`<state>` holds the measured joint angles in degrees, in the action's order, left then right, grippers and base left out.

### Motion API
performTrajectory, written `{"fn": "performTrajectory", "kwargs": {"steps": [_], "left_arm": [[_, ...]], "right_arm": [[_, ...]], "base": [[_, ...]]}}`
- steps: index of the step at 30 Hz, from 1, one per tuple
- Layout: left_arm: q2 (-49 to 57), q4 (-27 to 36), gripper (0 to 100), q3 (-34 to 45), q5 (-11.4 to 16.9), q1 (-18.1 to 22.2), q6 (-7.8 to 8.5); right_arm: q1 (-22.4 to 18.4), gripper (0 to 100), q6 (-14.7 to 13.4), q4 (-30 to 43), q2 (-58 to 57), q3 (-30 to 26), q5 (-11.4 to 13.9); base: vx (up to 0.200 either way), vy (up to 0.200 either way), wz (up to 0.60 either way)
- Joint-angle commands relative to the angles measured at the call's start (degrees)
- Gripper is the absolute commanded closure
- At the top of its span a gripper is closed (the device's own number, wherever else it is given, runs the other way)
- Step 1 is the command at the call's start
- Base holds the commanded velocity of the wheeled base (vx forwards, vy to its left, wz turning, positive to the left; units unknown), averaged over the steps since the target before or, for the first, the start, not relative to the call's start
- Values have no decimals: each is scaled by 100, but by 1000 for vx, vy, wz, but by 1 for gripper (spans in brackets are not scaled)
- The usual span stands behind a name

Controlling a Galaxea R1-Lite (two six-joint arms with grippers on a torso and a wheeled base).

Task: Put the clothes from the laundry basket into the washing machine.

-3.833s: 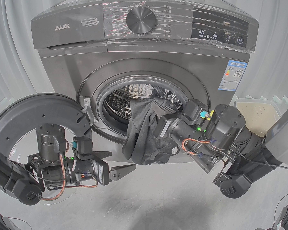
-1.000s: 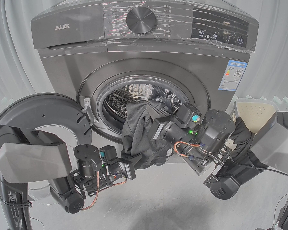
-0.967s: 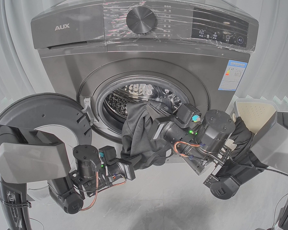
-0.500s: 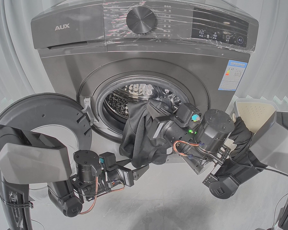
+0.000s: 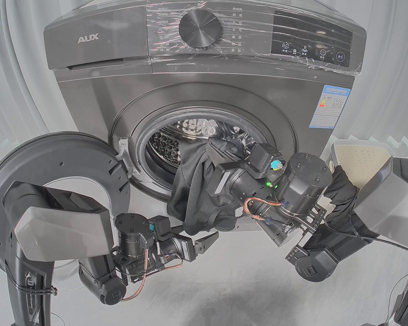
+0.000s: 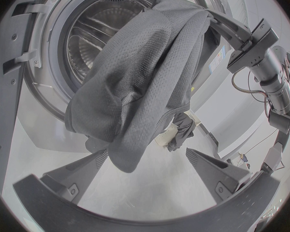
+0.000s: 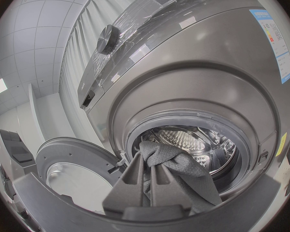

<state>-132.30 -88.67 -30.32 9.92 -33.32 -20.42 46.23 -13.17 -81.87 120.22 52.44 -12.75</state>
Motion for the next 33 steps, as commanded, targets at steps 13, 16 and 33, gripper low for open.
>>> {"fn": "performTrajectory", "kwargs": {"steps": [13, 16, 33], "left_arm": [[-50, -10, 100, -220, -149, -70, -41], [-41, -10, 100, -299, -166, -131, -147], [987, -10, 100, 676, -96, -210, -94]], "right_arm": [[18, 100, -2, -39, 80, 20, 1], [9, 100, -2, -92, 142, 29, 1], [-44, 100, -2, -145, 238, 11, 1]], "base": [[0, 0, 0], [0, 0, 0], [0, 0, 0]]}}
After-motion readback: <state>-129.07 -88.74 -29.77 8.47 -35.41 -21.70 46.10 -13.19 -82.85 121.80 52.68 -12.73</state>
